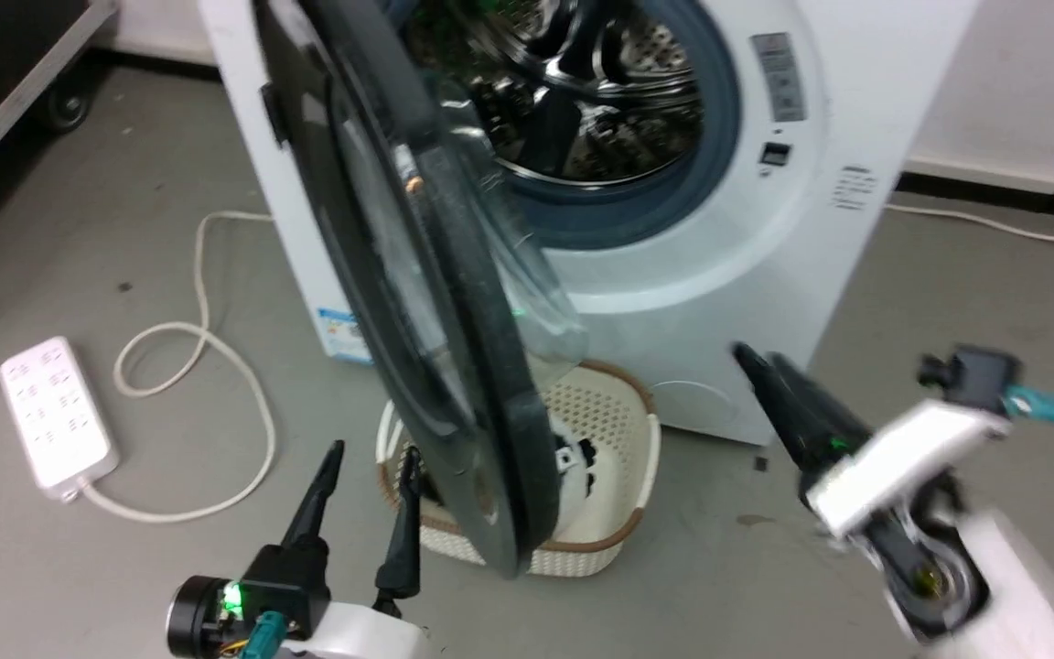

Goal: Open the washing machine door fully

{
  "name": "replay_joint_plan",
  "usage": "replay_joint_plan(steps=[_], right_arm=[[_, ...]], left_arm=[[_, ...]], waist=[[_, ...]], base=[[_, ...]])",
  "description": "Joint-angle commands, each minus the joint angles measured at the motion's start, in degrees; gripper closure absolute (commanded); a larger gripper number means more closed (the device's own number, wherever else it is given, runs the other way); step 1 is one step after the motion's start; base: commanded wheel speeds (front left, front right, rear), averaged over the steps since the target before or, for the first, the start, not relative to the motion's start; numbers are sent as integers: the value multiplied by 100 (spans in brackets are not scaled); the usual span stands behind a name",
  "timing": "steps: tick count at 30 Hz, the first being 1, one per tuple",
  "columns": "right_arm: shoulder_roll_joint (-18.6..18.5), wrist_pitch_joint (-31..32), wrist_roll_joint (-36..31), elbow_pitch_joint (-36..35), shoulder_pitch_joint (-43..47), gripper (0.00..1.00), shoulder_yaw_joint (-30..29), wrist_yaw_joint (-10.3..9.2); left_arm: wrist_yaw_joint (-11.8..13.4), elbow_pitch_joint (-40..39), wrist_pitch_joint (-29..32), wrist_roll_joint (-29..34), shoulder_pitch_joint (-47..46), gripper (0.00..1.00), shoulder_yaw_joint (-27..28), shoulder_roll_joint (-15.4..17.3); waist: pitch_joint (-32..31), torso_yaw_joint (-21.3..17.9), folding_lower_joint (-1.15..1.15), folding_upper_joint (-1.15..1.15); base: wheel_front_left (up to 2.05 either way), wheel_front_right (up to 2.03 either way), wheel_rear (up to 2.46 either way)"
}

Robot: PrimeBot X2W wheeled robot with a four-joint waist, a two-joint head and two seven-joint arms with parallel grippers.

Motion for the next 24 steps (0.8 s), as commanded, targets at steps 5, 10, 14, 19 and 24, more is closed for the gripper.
replay_joint_plan(steps=[5, 10, 14, 19, 24], right_arm=[[-696, -1838, -2604, -293, 792, 0, -49, 6], [-229, -2346, -4748, -721, 1420, 0, -1222, 6], [574, -2374, -6144, -1578, 2016, 0, -2002, 6], [936, -2376, -6721, -2019, 2618, 0, -2085, 6], [975, -2377, -6636, -2087, 2854, 0, -1899, 6]], left_arm=[[66, -57, -30, -60, 192, 0, 254, 9], [43, -180, -30, -183, 222, 0, 523, 11], [-11, -206, -30, -170, 207, 0, 644, 11], [-92, -91, -30, -86, 234, 0, 653, 21], [-134, 75, -30, 34, 281, 0, 651, 71]], waist=[[-224, -468, 0, 0], [-214, -771, 0, 0], [-170, -914, 0, 0], [-146, -996, 0, 0], [-105, -1047, 0, 0]], base=[[0, 0, 0], [0, 0, 0], [0, 0, 0], [0, 0, 0], [0, 0, 0]])
